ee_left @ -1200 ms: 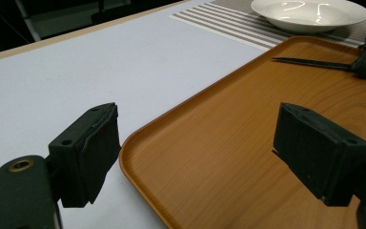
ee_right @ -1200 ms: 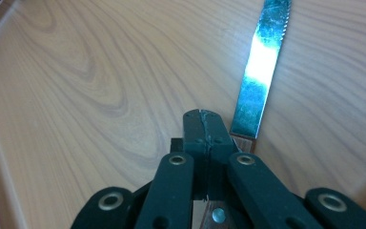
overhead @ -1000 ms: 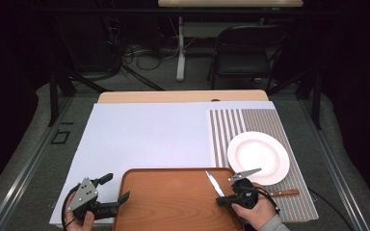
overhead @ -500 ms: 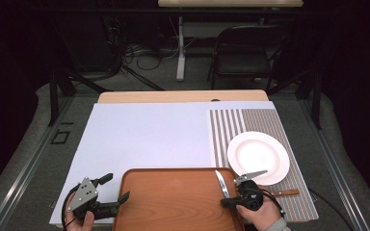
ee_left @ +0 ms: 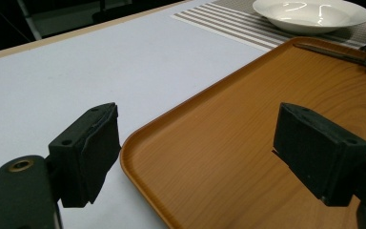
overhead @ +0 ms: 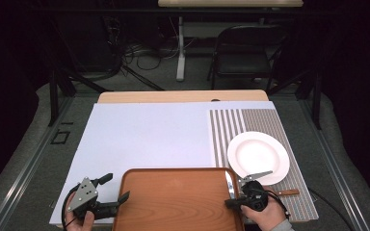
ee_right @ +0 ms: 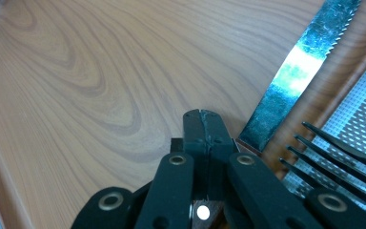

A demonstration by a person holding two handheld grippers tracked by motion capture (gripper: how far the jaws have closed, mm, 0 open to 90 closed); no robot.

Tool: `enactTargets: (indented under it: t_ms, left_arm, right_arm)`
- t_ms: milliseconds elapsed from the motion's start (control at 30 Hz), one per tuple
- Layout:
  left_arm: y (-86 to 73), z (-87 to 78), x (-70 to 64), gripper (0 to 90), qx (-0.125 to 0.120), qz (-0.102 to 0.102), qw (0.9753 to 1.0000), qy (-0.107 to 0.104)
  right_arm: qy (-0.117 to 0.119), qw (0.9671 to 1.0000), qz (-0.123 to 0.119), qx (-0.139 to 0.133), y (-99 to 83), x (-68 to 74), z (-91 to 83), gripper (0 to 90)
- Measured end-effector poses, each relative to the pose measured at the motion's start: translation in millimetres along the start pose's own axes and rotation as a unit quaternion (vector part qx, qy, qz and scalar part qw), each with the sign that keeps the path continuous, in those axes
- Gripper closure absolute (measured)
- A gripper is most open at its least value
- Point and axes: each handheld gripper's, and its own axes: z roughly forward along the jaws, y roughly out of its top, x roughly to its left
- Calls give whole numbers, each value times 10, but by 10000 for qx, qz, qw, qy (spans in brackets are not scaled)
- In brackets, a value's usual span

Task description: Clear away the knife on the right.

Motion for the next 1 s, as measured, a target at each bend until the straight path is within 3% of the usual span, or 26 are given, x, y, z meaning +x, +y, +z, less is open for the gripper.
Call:
enactTargets:
  t_ms: [300,633,800,833,900,1000]
  left_arm:
    - [1,-4,2,159,-4,3,10000,-6]
    - [2,-2,-1,160,1,10,10000,-5]
    - [3,-11,-4,159,-18,6,10000,7]
    - [3,-12,-4,159,-15,6,10000,8]
    - [4,-14,-5,159,-18,4,10000,11]
    - [5,-15,-6,159,3,15,10000,0]
  right_arm:
    - [-17,10000,20,17,-6,3,-7,900]
    - [153,9998,-117,-62,28,74,-72,899]
    - [161,9986,-502,-56,61,90,-92,870]
    - [178,9980,-599,66,77,94,-113,863]
    - [209,9971,-723,-88,80,111,-107,832]
    - [177,9941,-1072,-71,88,136,-116,777]
